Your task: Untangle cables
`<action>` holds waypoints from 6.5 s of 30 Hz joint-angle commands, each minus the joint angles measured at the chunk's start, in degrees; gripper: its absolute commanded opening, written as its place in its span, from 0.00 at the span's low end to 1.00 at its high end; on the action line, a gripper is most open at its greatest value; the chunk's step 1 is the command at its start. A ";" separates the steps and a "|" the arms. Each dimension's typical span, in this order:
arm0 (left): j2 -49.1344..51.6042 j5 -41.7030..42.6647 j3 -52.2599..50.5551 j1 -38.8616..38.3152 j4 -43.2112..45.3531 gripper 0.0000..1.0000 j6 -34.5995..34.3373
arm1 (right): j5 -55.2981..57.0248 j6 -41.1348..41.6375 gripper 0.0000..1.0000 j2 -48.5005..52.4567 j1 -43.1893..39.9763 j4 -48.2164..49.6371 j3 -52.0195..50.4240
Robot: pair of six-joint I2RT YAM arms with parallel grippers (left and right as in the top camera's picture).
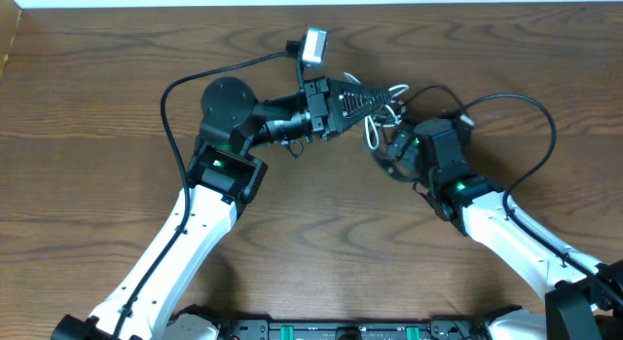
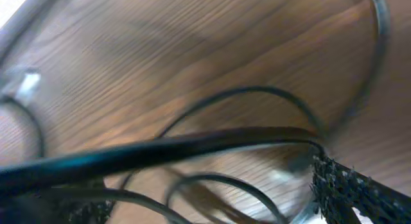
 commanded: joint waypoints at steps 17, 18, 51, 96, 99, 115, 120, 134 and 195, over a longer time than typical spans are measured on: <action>-3.54 5.55 0.66 15.80 11.47 0.07 -3.67 | 3.91 -16.94 0.99 -5.16 -31.85 -17.03 0.31; -3.54 6.14 0.66 16.83 11.47 0.07 -3.21 | 2.19 -18.08 0.99 -5.35 -32.98 -16.94 0.31; -2.01 29.92 0.59 7.54 -13.33 0.12 45.00 | -44.96 -29.55 0.99 -12.22 -33.05 -18.16 0.24; 14.82 18.01 0.63 7.10 -19.87 0.08 39.26 | -41.75 -30.62 0.01 -19.87 -2.67 -7.72 0.31; 15.65 0.37 0.63 7.10 -35.10 0.08 40.92 | -39.01 -30.60 0.01 -18.03 -1.97 -8.20 0.31; 15.65 -33.59 0.63 7.06 -60.35 0.74 40.28 | -38.53 -30.62 0.01 -11.15 4.33 -3.65 0.31; 15.65 -47.58 0.63 7.10 -68.00 0.78 40.26 | -38.56 -34.36 0.04 -11.02 4.39 -3.02 0.31; 7.06 -48.46 0.76 16.44 -71.41 0.85 39.36 | -39.08 -38.47 0.20 -7.85 11.23 -3.26 0.31; 0.55 -57.05 0.74 24.63 -83.10 0.98 39.39 | -14.25 -38.69 0.83 22.03 20.44 -17.18 18.36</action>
